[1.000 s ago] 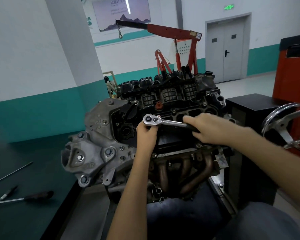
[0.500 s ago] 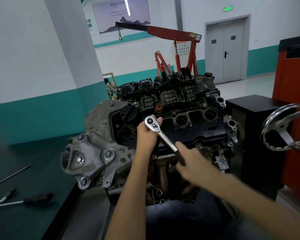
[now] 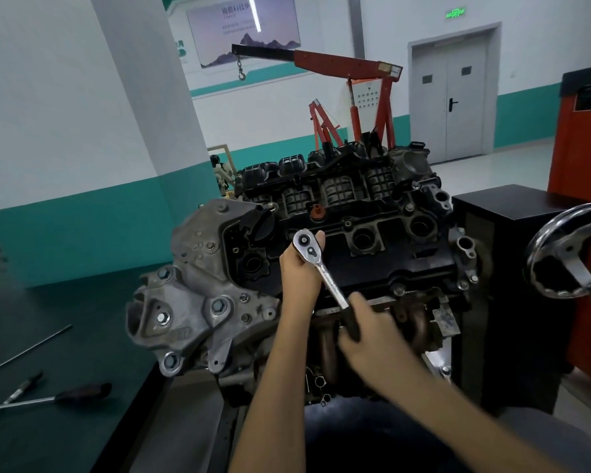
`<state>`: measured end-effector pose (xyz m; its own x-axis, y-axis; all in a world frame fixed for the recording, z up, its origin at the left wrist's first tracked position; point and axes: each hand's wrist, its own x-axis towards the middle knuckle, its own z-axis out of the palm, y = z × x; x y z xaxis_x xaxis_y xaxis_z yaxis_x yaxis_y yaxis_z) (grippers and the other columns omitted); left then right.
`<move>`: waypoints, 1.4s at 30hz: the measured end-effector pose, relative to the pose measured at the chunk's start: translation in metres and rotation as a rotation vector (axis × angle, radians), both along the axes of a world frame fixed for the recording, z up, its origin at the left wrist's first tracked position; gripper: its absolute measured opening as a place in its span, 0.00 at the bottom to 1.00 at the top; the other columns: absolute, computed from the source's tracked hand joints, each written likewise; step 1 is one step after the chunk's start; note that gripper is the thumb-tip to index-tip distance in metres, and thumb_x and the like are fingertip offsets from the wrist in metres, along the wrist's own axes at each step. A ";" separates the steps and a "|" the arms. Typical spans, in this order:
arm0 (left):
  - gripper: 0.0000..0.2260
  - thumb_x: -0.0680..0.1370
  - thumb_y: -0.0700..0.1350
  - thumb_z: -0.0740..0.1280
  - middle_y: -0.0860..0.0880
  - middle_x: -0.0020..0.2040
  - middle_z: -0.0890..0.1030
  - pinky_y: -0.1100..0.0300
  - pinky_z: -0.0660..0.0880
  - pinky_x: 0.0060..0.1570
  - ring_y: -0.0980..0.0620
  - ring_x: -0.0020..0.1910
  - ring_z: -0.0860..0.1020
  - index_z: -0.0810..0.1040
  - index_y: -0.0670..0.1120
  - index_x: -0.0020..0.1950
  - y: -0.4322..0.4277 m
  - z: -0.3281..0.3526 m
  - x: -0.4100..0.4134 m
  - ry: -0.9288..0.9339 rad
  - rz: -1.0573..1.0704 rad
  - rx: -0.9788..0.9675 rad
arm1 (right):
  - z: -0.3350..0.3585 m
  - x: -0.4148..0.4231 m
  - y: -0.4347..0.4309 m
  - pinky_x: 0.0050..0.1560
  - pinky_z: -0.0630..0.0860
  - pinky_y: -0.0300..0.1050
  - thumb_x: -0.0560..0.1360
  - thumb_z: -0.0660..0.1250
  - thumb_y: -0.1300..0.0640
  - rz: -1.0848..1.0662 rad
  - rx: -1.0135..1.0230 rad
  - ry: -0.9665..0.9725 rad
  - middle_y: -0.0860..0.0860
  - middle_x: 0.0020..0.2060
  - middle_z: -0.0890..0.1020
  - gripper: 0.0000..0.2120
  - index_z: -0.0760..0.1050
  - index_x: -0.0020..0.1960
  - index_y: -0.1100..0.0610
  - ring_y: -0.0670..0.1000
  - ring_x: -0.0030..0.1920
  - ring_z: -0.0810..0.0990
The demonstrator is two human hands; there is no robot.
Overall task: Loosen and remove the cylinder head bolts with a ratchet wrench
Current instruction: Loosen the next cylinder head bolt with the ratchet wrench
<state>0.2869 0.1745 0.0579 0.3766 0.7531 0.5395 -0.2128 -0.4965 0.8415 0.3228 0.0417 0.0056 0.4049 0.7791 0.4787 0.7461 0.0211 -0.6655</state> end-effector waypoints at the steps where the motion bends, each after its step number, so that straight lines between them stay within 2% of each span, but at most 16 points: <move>1: 0.20 0.80 0.44 0.66 0.56 0.28 0.60 0.62 0.60 0.32 0.58 0.30 0.59 0.59 0.48 0.34 0.001 0.001 0.001 0.008 0.018 -0.004 | -0.006 -0.018 0.009 0.27 0.69 0.35 0.72 0.64 0.63 0.002 0.034 0.077 0.49 0.29 0.73 0.14 0.62 0.45 0.48 0.46 0.27 0.73; 4: 0.18 0.80 0.45 0.66 0.53 0.29 0.62 0.63 0.61 0.31 0.59 0.28 0.59 0.61 0.47 0.35 0.002 0.002 0.001 0.038 0.078 -0.005 | -0.012 -0.043 0.023 0.32 0.74 0.44 0.73 0.62 0.65 0.025 0.062 0.227 0.52 0.31 0.75 0.12 0.64 0.50 0.52 0.50 0.31 0.76; 6: 0.18 0.80 0.44 0.66 0.56 0.27 0.66 0.64 0.65 0.31 0.59 0.27 0.64 0.64 0.49 0.33 0.004 0.002 -0.001 0.005 0.044 -0.051 | -0.007 -0.028 0.016 0.32 0.73 0.43 0.72 0.63 0.65 0.013 0.000 0.153 0.52 0.31 0.73 0.13 0.66 0.54 0.56 0.51 0.30 0.74; 9: 0.21 0.79 0.43 0.67 0.57 0.26 0.65 0.62 0.62 0.33 0.57 0.30 0.63 0.63 0.53 0.29 0.012 0.001 -0.003 0.070 -0.042 0.033 | 0.015 0.023 -0.007 0.26 0.65 0.31 0.71 0.65 0.65 0.043 -0.124 -0.075 0.48 0.29 0.70 0.17 0.69 0.59 0.58 0.44 0.26 0.69; 11: 0.18 0.79 0.43 0.66 0.58 0.27 0.70 0.63 0.66 0.37 0.61 0.31 0.68 0.71 0.51 0.29 0.013 0.004 -0.003 0.112 -0.058 0.070 | 0.045 0.062 -0.017 0.25 0.65 0.29 0.72 0.65 0.63 0.043 -0.251 -0.281 0.47 0.31 0.71 0.18 0.69 0.60 0.55 0.43 0.26 0.71; 14: 0.14 0.77 0.40 0.65 0.57 0.40 0.82 0.60 0.74 0.51 0.59 0.46 0.79 0.81 0.57 0.37 0.013 0.007 -0.005 0.101 -0.044 0.076 | 0.093 0.100 -0.015 0.28 0.66 0.33 0.75 0.64 0.58 -0.043 -0.365 -0.722 0.44 0.32 0.72 0.14 0.66 0.59 0.51 0.45 0.30 0.75; 16: 0.15 0.78 0.40 0.65 0.55 0.45 0.84 0.59 0.74 0.56 0.57 0.52 0.80 0.82 0.58 0.39 0.013 0.004 -0.006 0.059 -0.026 0.032 | 0.105 0.102 -0.008 0.33 0.69 0.42 0.75 0.63 0.56 -0.104 -0.337 -0.879 0.46 0.35 0.72 0.14 0.64 0.58 0.49 0.51 0.35 0.76; 19: 0.15 0.79 0.41 0.67 0.58 0.33 0.77 0.63 0.71 0.44 0.60 0.38 0.75 0.76 0.52 0.32 0.008 -0.003 -0.005 -0.054 -0.005 -0.045 | 0.072 0.075 -0.012 0.36 0.72 0.46 0.73 0.64 0.56 -0.160 -0.249 -0.711 0.48 0.35 0.73 0.13 0.64 0.55 0.50 0.56 0.38 0.78; 22: 0.18 0.79 0.46 0.67 0.56 0.29 0.65 0.64 0.63 0.33 0.58 0.31 0.64 0.63 0.48 0.33 0.001 -0.003 0.000 -0.035 0.050 -0.042 | 0.019 0.021 -0.012 0.33 0.66 0.42 0.72 0.65 0.58 -0.142 -0.115 -0.241 0.46 0.31 0.71 0.13 0.61 0.49 0.48 0.56 0.35 0.77; 24: 0.18 0.79 0.47 0.68 0.52 0.30 0.65 0.64 0.62 0.31 0.58 0.29 0.62 0.64 0.44 0.34 0.002 -0.001 0.002 -0.010 0.092 -0.048 | 0.000 -0.016 0.003 0.34 0.70 0.45 0.73 0.64 0.61 -0.112 -0.055 -0.003 0.49 0.32 0.73 0.13 0.62 0.51 0.51 0.53 0.35 0.76; 28: 0.18 0.79 0.49 0.67 0.49 0.31 0.73 0.72 0.67 0.32 0.60 0.29 0.69 0.71 0.37 0.37 0.005 0.000 -0.008 0.060 0.108 0.038 | -0.009 -0.046 0.023 0.39 0.77 0.50 0.73 0.62 0.63 -0.046 0.028 0.144 0.55 0.37 0.76 0.13 0.65 0.56 0.56 0.55 0.38 0.78; 30: 0.15 0.77 0.48 0.70 0.50 0.31 0.75 0.71 0.70 0.35 0.59 0.31 0.73 0.72 0.42 0.35 0.007 0.003 -0.014 0.047 0.013 0.046 | -0.005 -0.023 0.015 0.36 0.73 0.47 0.72 0.63 0.63 -0.036 -0.018 0.081 0.53 0.34 0.75 0.14 0.66 0.55 0.54 0.53 0.34 0.76; 34: 0.14 0.76 0.45 0.71 0.42 0.32 0.74 0.63 0.71 0.38 0.54 0.35 0.74 0.71 0.40 0.36 0.012 0.011 -0.020 0.119 -0.124 0.172 | 0.028 0.043 -0.010 0.31 0.67 0.40 0.70 0.64 0.63 0.043 -0.190 -0.166 0.51 0.33 0.72 0.15 0.68 0.52 0.48 0.48 0.29 0.72; 37: 0.19 0.78 0.41 0.68 0.56 0.29 0.73 0.69 0.69 0.38 0.62 0.32 0.73 0.72 0.51 0.28 0.011 0.012 -0.019 0.096 -0.146 0.131 | 0.071 0.086 -0.011 0.28 0.66 0.35 0.73 0.65 0.60 -0.017 -0.316 -0.560 0.44 0.31 0.71 0.13 0.69 0.53 0.47 0.45 0.29 0.73; 39: 0.20 0.79 0.40 0.67 0.60 0.28 0.75 0.72 0.69 0.39 0.66 0.33 0.73 0.75 0.56 0.28 0.005 0.009 -0.015 0.051 -0.104 0.094 | 0.093 0.101 -0.007 0.32 0.67 0.39 0.74 0.63 0.58 -0.082 -0.332 -0.777 0.45 0.33 0.71 0.14 0.67 0.57 0.47 0.50 0.35 0.76; 42: 0.15 0.79 0.39 0.67 0.56 0.31 0.74 0.67 0.69 0.41 0.61 0.35 0.72 0.74 0.48 0.32 -0.001 0.003 -0.006 -0.057 -0.036 0.056 | 0.078 0.096 -0.010 0.32 0.66 0.40 0.74 0.64 0.57 -0.128 -0.279 -0.698 0.46 0.33 0.71 0.13 0.66 0.55 0.46 0.53 0.36 0.78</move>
